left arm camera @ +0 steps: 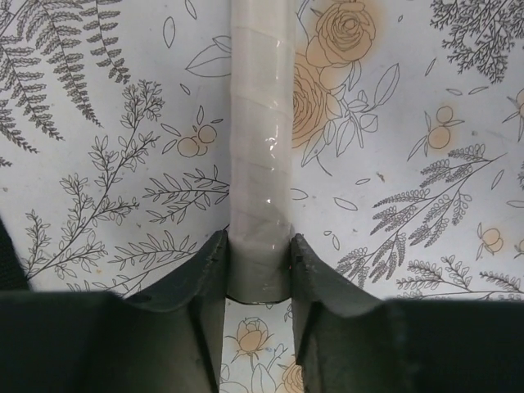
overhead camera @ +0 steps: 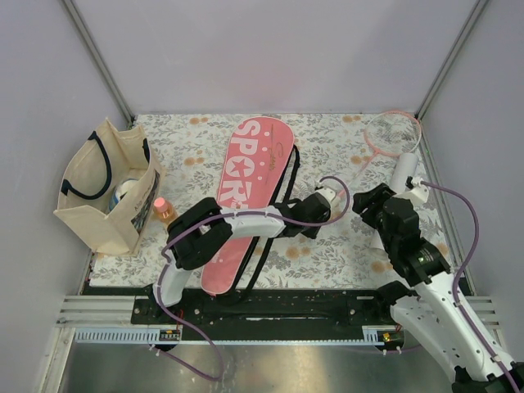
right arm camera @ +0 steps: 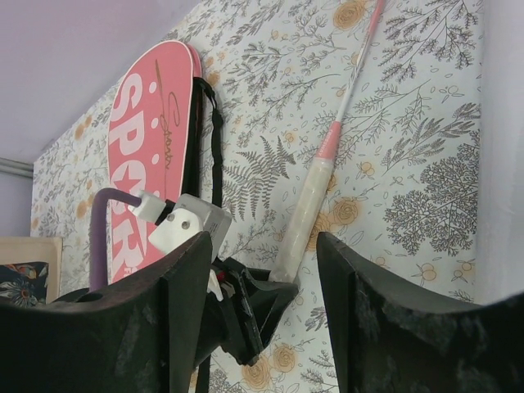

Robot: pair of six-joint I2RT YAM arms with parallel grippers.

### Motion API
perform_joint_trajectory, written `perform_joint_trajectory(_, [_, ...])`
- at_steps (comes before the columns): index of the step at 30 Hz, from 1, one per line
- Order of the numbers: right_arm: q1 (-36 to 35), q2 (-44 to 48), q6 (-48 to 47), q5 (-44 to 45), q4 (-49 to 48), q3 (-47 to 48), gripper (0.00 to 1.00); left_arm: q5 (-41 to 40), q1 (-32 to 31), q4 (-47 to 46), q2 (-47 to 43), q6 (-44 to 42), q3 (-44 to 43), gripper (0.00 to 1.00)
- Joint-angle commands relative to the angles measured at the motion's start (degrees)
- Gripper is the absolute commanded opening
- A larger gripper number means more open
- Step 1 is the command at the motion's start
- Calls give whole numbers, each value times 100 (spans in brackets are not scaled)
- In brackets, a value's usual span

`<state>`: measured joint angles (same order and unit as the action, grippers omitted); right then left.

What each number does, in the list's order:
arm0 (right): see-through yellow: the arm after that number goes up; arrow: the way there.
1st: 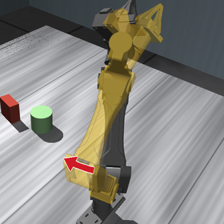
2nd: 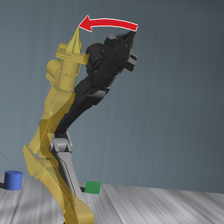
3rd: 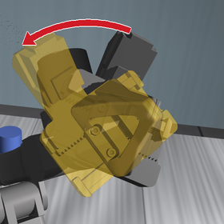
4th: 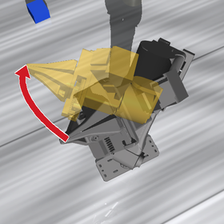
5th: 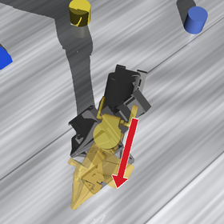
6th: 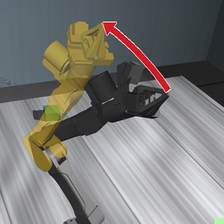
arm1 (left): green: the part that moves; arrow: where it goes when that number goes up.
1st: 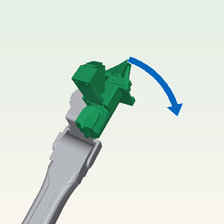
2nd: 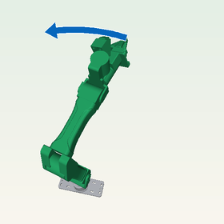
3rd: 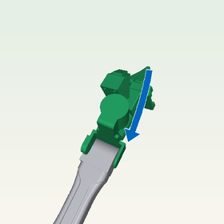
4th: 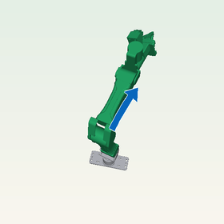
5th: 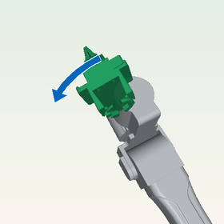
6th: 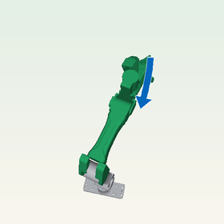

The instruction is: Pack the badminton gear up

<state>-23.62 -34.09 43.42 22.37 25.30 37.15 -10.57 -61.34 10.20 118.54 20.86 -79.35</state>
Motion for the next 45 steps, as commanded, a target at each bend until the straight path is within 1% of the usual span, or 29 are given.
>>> perform_joint_trajectory(1, [24, 8, -53, 137, -279, -163, 63, -94, -27, -140, -199, 199, 331, 21])
perform_joint_trajectory(3, [24, -185, -158, -39, -446, -234, 64, -165, -18, -132, -497, 277, 560, 11])
perform_joint_trajectory(6, [24, -449, -360, -460, -1068, -444, 65, -305, -9, 131, -840, 488, 754, 1])
perform_joint_trajectory(9, [50, -713, -448, -786, -1833, -778, 66, -306, 43, 430, -1227, 813, 938, 0])
perform_joint_trajectory(11, [76, -958, -448, -970, -2211, -884, 67, -201, 113, 405, -1525, 1033, 1166, 0])
perform_joint_trajectory(13, [173, -1248, -422, -1295, -2755, -1007, 69, 45, 210, 221, -1886, 1305, 1526, 0])
perform_joint_trajectory(16, [375, -1872, -142, -2041, -3547, -1192, 73, 660, 385, -218, -2405, 1727, 2080, 0])
perform_joint_trajectory(20, [542, -2698, 341, -2622, -4741, -1280, 75, 1222, 509, -641, -2923, 2097, 2529, 0])
perform_joint_trajectory(27, [718, -4613, 1633, -3466, -6930, -1237, 73, 1496, 527, -765, -3337, 2264, 2767, 0])
perform_joint_trajectory(32, [718, -5721, 2293, -3661, -7907, -1052, 68, 1558, 527, -809, -3478, 2326, 2864, 0])
perform_joint_trajectory(34, [718, -6012, 2408, -3713, -8189, -999, 65, 1593, 527, -817, -3496, 2343, 2873, 0])
perform_joint_trajectory(37, [718, -6329, 2531, -3766, -8619, -1042, 54, 1637, 527, -861, -3505, 2378, 2899, 0])
perform_joint_trajectory(39, [718, -6426, 2601, -3731, -8927, -1139, 39, 1628, 527, -861, -3487, 2413, 2908, 0])
perform_joint_trajectory(41, [718, -6461, 2645, -3644, -9077, -1227, 28, 1567, 527, -809, -3478, 2475, 2908, 2])
perform_joint_trajectory(42, [718, -6462, 2645, -3600, -9121, -1253, 22, 1523, 527, -774, -3496, 2519, 2917, 7])
perform_joint_trajectory(43, [718, -6453, 2637, -3582, -9113, -1280, 14, 1505, 518, -782, -3504, 2563, 2951, 16])
perform_joint_trajectory(44, [727, -6444, 2637, -3590, -9104, -1271, 7, 1514, 518, -774, -3531, 2581, 2978, 27])
perform_joint_trajectory(45, [736, -6435, 2637, -3617, -9104, -1280, 1, 1505, 509, -774, -3566, 2572, 2996, 38])
